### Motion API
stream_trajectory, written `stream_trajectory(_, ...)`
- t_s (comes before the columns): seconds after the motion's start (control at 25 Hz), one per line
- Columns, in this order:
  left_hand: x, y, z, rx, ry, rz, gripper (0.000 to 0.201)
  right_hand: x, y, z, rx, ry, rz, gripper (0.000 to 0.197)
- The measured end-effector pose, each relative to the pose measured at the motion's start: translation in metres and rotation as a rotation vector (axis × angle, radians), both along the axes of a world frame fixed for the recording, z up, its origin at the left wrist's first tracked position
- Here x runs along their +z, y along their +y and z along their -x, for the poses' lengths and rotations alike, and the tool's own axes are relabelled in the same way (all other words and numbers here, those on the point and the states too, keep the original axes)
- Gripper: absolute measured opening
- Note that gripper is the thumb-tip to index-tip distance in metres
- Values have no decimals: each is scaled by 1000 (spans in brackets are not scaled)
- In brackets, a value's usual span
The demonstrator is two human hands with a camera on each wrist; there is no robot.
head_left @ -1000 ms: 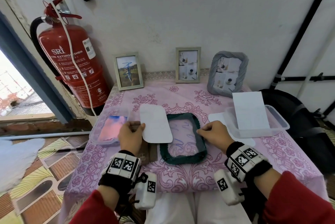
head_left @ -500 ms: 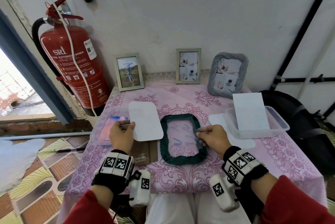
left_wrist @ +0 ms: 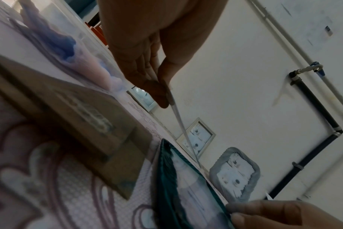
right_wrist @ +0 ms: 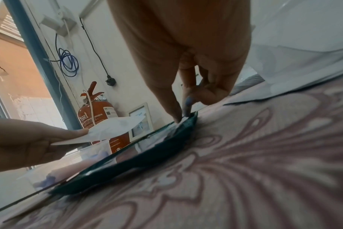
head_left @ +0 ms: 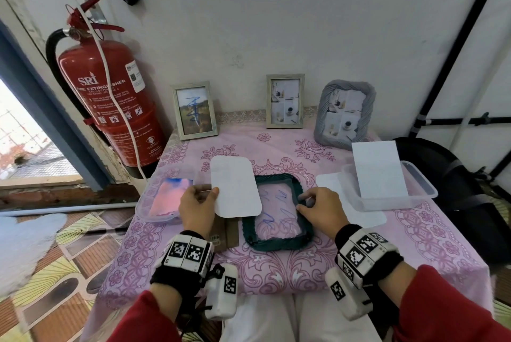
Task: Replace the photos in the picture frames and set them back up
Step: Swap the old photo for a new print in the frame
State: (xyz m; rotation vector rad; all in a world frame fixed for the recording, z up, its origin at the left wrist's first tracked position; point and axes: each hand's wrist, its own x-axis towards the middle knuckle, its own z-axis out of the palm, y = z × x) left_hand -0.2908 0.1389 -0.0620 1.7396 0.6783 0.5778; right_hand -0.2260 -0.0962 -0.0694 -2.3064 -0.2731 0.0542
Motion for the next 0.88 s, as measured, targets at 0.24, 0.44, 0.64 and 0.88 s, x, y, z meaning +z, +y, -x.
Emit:
stream_trajectory(0.24, 4, -29, -15, -88, -51, 118, 24, 45, -31, -10, 94, -212, -123, 18)
stream_trajectory(0.44, 2, -65, -34, -190, -40, 162, 23, 64, -84, -25, 135, -223, 62, 35)
stream_trajectory(0.64, -2, -103, -50, -299, -7, 206, 18, 53, -132, -25, 142, -107, 430, 48)
stream_trajectory(0.88, -12, -137, -61, -377, 43, 309, 19, 33, -149, -21, 119, -128, 277, 17)
